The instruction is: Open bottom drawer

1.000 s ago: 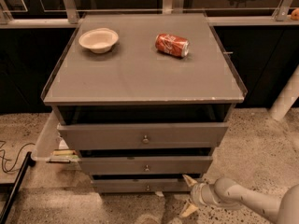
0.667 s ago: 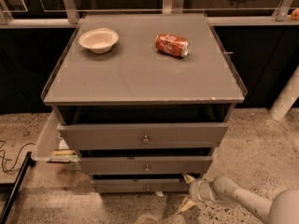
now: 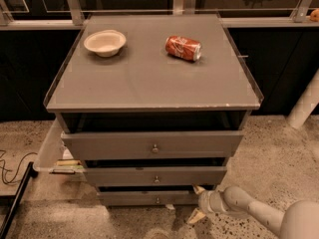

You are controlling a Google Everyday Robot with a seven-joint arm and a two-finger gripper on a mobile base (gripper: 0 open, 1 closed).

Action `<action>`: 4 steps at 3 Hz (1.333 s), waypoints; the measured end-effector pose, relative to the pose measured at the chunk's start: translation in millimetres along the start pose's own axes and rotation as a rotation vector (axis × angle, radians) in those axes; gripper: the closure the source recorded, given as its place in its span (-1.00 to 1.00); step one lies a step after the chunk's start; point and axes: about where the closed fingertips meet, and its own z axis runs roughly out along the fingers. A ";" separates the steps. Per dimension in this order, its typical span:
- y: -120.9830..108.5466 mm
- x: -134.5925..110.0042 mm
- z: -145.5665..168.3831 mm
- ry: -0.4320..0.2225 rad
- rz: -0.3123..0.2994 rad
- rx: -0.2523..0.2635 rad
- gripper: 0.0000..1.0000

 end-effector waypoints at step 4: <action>1.2 14.0 35.3 0.011 -0.080 -0.063 -1.00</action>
Offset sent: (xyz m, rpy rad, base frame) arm 0.0491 0.0137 -0.0326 -0.0309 -0.0469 0.0904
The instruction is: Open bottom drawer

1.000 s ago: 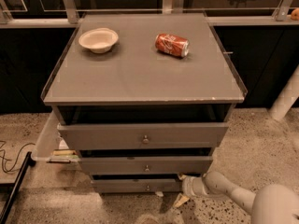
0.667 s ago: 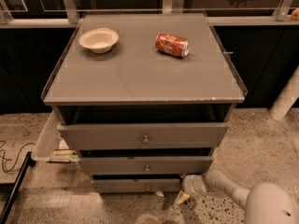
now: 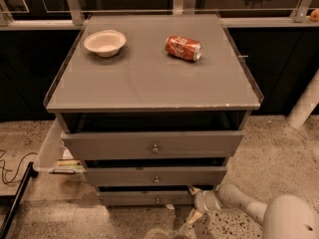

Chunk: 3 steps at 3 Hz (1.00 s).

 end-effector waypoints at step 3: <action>0.1 -0.8 0.8 -0.001 -0.001 -0.001 -0.15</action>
Offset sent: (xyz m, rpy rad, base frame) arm -0.0002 0.0002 -0.0001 0.0002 0.0003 0.0003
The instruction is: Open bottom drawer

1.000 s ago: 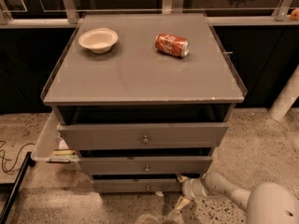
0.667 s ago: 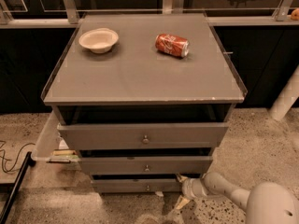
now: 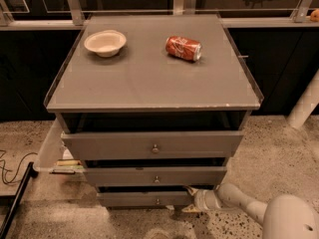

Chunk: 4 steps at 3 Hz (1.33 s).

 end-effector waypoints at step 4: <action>14.6 -1.1 -15.5 -0.022 0.044 -0.016 1.00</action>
Offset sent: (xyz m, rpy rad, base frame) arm -0.0161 -0.0186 -0.0004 0.0943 0.0180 0.0036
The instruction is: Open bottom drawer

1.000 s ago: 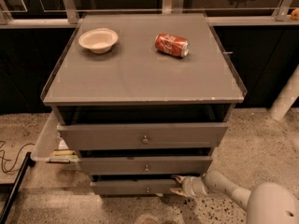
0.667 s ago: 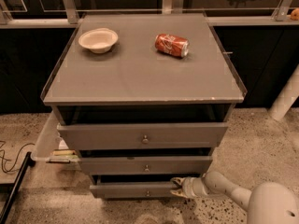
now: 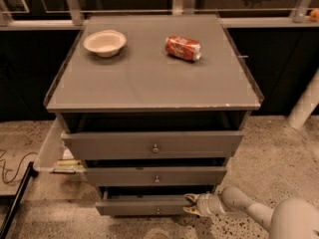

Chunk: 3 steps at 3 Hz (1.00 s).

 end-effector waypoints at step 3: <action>-0.6 1.1 0.9 0.001 0.006 -0.004 -0.31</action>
Offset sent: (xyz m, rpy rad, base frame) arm 0.0000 0.0000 0.0000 0.0000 0.0000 0.0000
